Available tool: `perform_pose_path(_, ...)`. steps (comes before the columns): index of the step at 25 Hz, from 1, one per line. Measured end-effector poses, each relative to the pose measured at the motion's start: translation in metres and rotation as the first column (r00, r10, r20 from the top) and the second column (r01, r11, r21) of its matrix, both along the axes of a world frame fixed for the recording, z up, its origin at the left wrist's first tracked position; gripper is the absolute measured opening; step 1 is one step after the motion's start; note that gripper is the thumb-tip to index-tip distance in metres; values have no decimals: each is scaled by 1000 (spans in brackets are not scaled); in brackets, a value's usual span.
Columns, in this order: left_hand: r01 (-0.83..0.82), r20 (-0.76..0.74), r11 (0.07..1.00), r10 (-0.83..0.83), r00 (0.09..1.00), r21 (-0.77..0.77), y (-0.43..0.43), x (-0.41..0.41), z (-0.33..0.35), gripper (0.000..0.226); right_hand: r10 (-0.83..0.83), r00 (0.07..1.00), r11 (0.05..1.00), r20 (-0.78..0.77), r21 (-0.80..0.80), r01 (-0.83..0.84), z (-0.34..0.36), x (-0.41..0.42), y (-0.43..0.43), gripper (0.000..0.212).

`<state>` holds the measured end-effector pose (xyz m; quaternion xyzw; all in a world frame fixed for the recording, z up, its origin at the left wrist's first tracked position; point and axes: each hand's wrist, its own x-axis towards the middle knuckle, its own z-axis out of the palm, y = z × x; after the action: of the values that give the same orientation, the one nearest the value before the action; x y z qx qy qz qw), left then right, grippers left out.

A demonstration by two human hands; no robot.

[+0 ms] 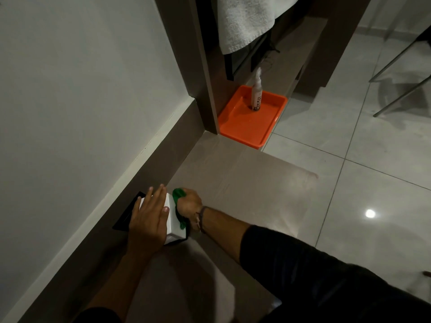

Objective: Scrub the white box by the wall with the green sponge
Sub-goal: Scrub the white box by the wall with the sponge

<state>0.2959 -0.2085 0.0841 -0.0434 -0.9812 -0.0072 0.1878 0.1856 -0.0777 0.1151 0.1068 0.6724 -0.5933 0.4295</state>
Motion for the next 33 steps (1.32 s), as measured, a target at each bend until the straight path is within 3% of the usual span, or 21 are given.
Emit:
perform_pose_path(4, -57, 34, 985, 52, 998, 163, 1, 0, 3, 48, -23, 999, 983, -37, -183, 16, 3, 39, 12, 47)
perform_pose_path(11, -43, 46, 982, 35, 998, 183, 2, -1, 5, 48, -99, 994, 986, 40, -133, 104, -10, 41, 10, 28)
perform_pose_path(15, -73, 86, 976, 56, 995, 205, 5, -3, 11, 50, -102, 994, 976, 32, -189, 106, -7, 55, 17, 46)
perform_pose_path(19, -91, 136, 963, 58, 989, 252, 6, -2, 16, 54, -134, 975, 974, 177, -157, 162, 0, 51, 18, 34)
perform_pose_path(22, -98, 138, 966, 66, 988, 240, 5, -4, 13, 53, -86, 984, 964, 156, -236, 122, 3, 67, 25, 54)
perform_pose_path(26, -90, 131, 964, 58, 990, 249, 2, -2, 10, 53, -121, 977, 984, 173, -105, 140, 0, 61, 32, 27)
perform_pose_path(30, -35, 51, 988, 27, 998, 150, 2, -3, 5, 48, -91, 983, 976, 160, -182, 119, 2, 83, 30, 49)
perform_pose_path(33, -61, 78, 980, 47, 996, 187, 2, -1, 4, 50, -117, 976, 976, 186, -161, 148, 1, 78, 42, 32)
